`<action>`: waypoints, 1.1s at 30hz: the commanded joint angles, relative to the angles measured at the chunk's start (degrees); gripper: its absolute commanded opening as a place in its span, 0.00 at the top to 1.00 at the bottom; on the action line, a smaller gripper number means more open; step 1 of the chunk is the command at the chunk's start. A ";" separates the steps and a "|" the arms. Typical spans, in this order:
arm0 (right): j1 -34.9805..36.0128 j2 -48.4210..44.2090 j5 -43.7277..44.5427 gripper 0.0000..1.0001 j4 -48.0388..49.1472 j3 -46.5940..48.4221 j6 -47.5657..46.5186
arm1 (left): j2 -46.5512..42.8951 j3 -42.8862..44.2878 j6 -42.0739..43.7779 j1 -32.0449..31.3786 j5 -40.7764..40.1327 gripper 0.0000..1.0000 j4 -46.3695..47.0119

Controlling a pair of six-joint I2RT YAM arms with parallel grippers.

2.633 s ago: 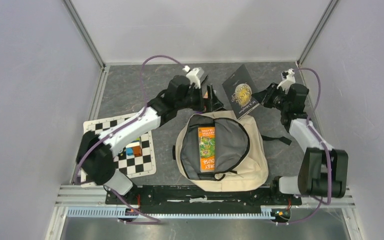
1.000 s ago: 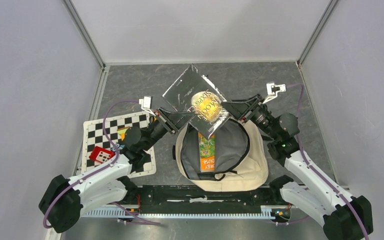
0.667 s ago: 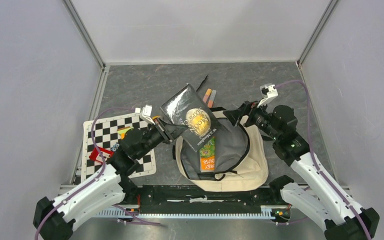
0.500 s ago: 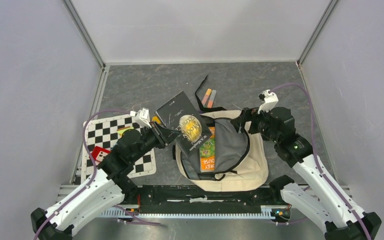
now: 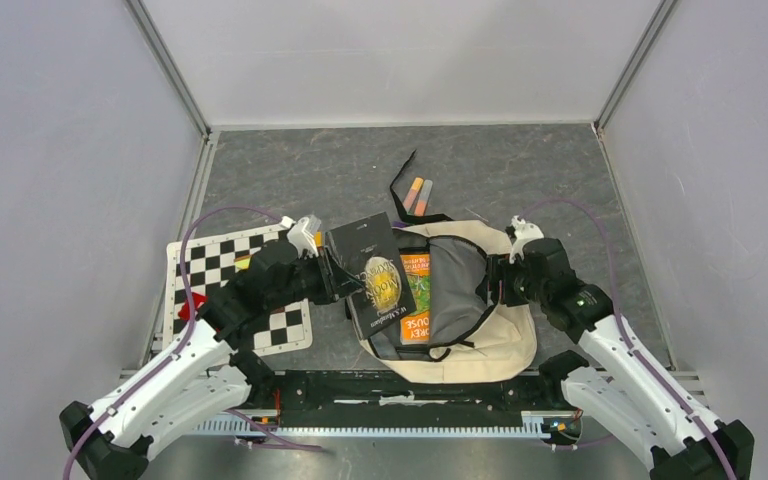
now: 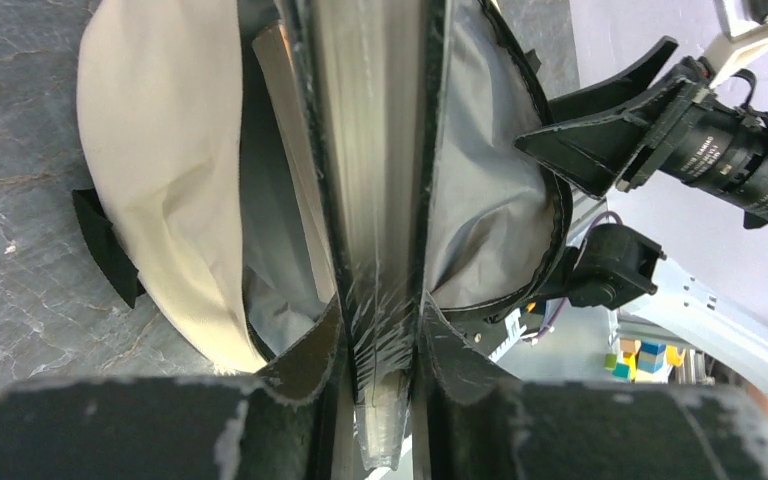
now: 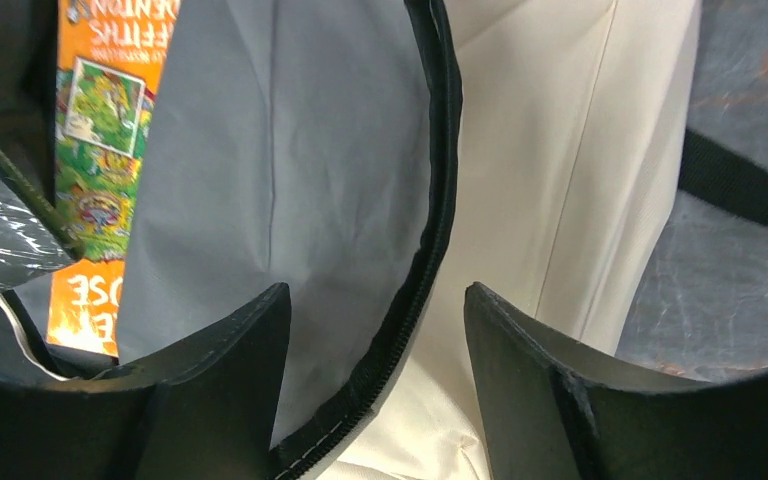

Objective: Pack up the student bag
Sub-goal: Place the book in the student bag.

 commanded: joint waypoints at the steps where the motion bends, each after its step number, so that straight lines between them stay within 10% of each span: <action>1: 0.17 -0.73 -2.28 0.33 0.42 -1.17 0.33 | 0.69 5.07 2.91 0.52 4.82 0.98 6.08; 5: 0.17 -1.60 -2.26 0.42 1.37 -1.00 0.14 | 1.33 4.82 2.06 0.61 5.65 0.98 6.90; 10: 0.17 -2.57 -2.96 1.00 1.94 1.44 -0.29 | 3.17 4.37 0.19 0.96 8.64 0.98 8.21; 33: 0.16 -2.69 -4.50 1.00 15.34 14.65 1.52 | 20.47 -2.61 -8.51 1.17 20.85 0.98 23.07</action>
